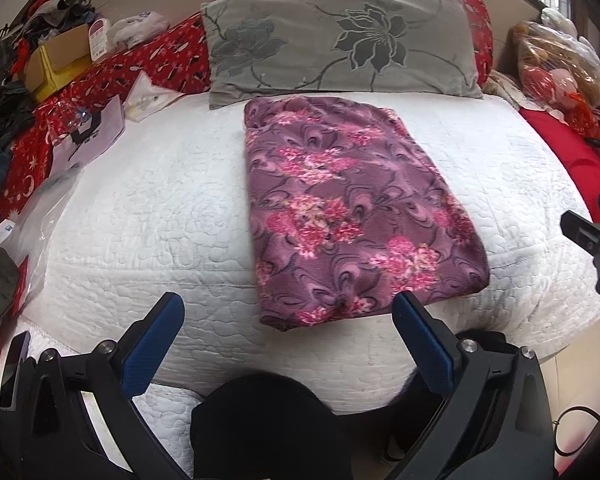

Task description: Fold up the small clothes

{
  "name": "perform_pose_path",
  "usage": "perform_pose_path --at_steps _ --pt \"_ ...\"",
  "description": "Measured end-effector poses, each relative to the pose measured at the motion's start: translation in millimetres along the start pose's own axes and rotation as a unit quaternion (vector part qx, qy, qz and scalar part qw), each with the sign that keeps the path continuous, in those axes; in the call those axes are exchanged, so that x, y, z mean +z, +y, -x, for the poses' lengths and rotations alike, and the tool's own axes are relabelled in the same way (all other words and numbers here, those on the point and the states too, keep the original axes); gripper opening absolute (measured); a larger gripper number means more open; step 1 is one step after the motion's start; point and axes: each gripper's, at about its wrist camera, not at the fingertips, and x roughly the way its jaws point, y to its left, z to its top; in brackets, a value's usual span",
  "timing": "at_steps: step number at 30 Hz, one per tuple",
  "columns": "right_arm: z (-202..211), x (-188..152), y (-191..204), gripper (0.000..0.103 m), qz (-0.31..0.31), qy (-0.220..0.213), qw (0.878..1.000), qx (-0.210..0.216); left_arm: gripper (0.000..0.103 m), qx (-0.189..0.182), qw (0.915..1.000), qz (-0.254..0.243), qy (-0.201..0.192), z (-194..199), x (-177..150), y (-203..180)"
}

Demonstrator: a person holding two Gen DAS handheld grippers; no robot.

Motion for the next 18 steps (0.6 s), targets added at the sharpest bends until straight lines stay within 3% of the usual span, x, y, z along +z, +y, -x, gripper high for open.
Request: perform_pose_path --at_steps 18 --pt "0.2 -2.6 -3.8 0.100 -0.008 0.006 1.000 0.002 0.103 -0.035 0.9994 0.005 0.001 9.3 4.2 -11.3"
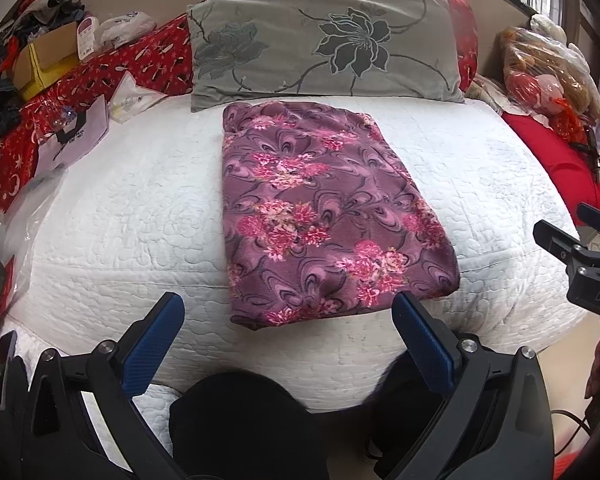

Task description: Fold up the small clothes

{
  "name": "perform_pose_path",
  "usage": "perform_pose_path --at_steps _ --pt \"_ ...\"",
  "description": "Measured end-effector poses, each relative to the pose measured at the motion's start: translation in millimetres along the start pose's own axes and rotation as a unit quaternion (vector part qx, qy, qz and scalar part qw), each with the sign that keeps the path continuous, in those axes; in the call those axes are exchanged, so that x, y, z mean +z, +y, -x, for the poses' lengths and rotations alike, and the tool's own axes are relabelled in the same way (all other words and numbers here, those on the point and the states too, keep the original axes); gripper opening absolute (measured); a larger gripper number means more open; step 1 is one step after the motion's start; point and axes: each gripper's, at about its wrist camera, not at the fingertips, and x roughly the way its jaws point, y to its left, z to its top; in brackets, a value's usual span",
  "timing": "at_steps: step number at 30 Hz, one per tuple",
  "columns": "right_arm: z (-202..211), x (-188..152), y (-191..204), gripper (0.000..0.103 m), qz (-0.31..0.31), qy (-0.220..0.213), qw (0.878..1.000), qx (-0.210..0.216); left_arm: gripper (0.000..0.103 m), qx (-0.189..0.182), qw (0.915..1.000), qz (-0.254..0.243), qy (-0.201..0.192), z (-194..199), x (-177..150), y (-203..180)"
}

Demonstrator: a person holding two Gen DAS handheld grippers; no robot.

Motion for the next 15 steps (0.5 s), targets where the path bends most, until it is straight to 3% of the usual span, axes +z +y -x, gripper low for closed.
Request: perform_pose_path --at_steps 15 --pt "-2 -1 -4 0.100 -0.006 0.004 1.000 0.001 0.103 -0.024 0.9996 -0.014 -0.002 6 4 -18"
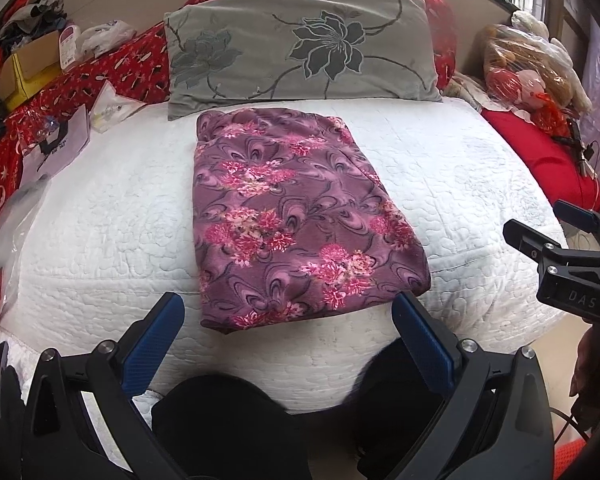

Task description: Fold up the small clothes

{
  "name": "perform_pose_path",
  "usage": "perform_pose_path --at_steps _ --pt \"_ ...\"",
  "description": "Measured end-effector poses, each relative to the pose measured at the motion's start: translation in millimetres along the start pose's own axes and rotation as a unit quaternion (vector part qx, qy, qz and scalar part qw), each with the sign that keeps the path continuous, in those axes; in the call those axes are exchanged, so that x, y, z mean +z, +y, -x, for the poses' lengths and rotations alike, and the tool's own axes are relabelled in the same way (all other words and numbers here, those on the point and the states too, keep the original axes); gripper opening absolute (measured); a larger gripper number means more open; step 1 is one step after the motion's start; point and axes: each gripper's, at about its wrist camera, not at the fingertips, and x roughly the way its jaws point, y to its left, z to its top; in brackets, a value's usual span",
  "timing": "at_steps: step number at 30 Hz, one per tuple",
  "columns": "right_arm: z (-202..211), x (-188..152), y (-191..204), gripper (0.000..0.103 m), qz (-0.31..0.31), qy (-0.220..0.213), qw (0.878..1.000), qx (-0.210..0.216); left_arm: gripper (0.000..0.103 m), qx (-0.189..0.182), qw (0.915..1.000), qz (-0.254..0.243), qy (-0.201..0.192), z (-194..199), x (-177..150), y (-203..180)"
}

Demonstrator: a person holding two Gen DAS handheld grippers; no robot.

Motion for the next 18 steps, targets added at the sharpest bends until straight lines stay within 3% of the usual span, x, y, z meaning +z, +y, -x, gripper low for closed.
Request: perform_pose_path --at_steps 12,18 --pt "-0.8 -0.7 0.9 0.100 -0.002 0.002 1.000 0.001 0.103 -0.002 0.9998 -0.008 -0.021 5.9 -1.1 -2.4" --pt "-1.0 -1.0 1.6 0.100 -0.003 0.003 1.000 0.001 0.103 -0.010 0.9999 -0.006 -0.012 4.2 0.7 -2.7"
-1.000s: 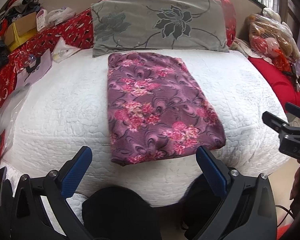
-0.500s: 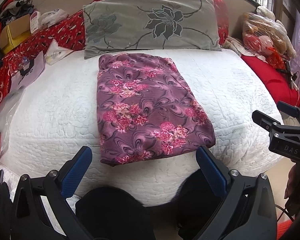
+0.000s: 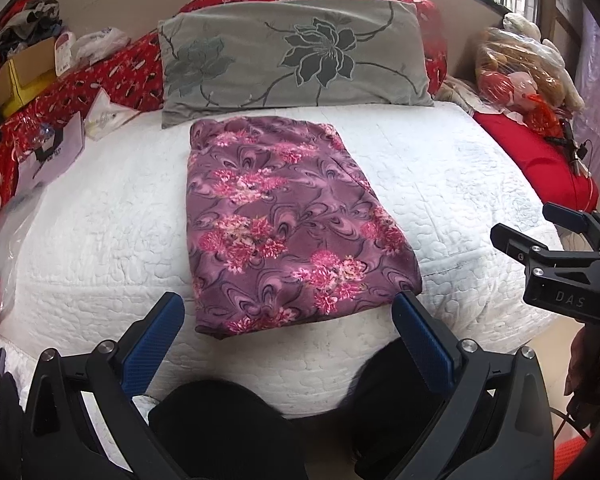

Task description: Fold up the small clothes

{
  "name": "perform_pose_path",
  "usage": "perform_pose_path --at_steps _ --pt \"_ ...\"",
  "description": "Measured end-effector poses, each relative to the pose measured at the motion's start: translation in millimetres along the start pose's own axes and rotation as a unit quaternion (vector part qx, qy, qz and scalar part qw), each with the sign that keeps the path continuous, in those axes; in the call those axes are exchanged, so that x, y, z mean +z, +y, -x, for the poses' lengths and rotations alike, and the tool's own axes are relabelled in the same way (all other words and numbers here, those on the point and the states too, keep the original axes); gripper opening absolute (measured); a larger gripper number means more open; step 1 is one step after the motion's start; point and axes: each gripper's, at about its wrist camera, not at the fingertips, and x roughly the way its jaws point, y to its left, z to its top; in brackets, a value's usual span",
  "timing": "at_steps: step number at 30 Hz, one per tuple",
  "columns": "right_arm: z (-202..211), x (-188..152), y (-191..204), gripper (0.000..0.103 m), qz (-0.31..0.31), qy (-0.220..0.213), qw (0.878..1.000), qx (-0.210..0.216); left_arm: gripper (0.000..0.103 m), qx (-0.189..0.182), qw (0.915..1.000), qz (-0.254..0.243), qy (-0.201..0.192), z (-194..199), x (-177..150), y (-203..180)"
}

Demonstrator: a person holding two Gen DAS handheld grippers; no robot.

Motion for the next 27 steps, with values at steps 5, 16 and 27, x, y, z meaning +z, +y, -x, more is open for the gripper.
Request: perform_pose_path --at_steps 5,16,27 --pt "-0.7 -0.7 -0.9 0.100 0.000 0.001 1.000 0.000 0.103 0.004 1.0000 0.001 0.002 -0.6 0.0 1.2" --pt "-0.9 -1.2 -1.5 0.100 0.001 0.001 1.000 0.001 0.103 0.005 0.9998 0.008 0.015 -5.1 -0.5 3.5" --pt "-2.8 -1.5 -4.1 0.100 -0.001 0.004 1.000 0.001 0.103 0.001 0.9998 0.009 0.019 -6.8 -0.7 5.3"
